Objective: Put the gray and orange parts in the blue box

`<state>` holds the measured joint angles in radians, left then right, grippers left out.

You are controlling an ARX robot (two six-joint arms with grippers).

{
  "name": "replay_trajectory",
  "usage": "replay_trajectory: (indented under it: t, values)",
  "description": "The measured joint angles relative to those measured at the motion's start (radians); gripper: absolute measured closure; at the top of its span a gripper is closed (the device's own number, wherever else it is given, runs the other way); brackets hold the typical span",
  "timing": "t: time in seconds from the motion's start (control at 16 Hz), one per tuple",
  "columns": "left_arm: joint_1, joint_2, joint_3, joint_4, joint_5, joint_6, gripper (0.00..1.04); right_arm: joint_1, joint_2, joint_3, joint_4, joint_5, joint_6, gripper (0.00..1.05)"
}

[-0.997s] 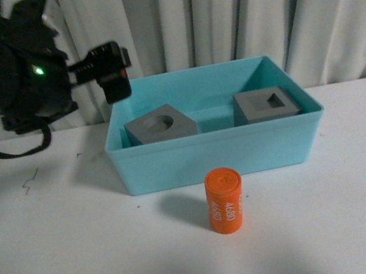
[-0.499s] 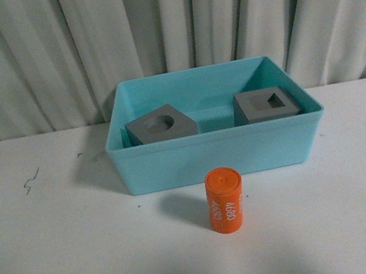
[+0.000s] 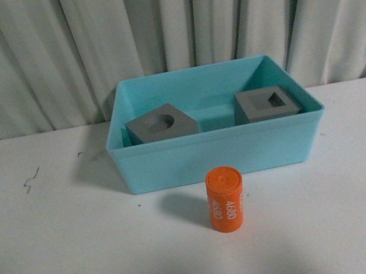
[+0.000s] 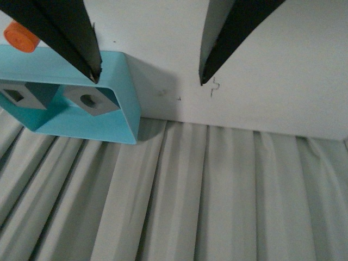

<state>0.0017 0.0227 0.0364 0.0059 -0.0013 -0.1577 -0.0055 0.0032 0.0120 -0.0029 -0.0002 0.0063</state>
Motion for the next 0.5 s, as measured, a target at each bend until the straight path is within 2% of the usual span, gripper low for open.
replay_trajectory:
  t: [0.06, 0.25, 0.31, 0.5]
  values:
    - [0.0, -0.014, -0.021, -0.004, 0.0, 0.075, 0.6, 0.0, 0.0, 0.0, -0.001, 0.001, 0.0, 0.06]
    - [-0.002, -0.015, -0.026, -0.016, 0.001, 0.134, 0.97, 0.0, 0.0, 0.0, -0.001, 0.0, 0.0, 0.06]
    - [-0.002, -0.015, -0.026, -0.009, 0.001, 0.14, 1.03, 0.0, 0.0, 0.0, 0.0, 0.0, 0.0, 0.06]
    - [-0.002, -0.015, -0.026, -0.01, 0.001, 0.14, 1.03, 0.0, 0.0, 0.0, 0.0, 0.0, 0.0, 0.06]
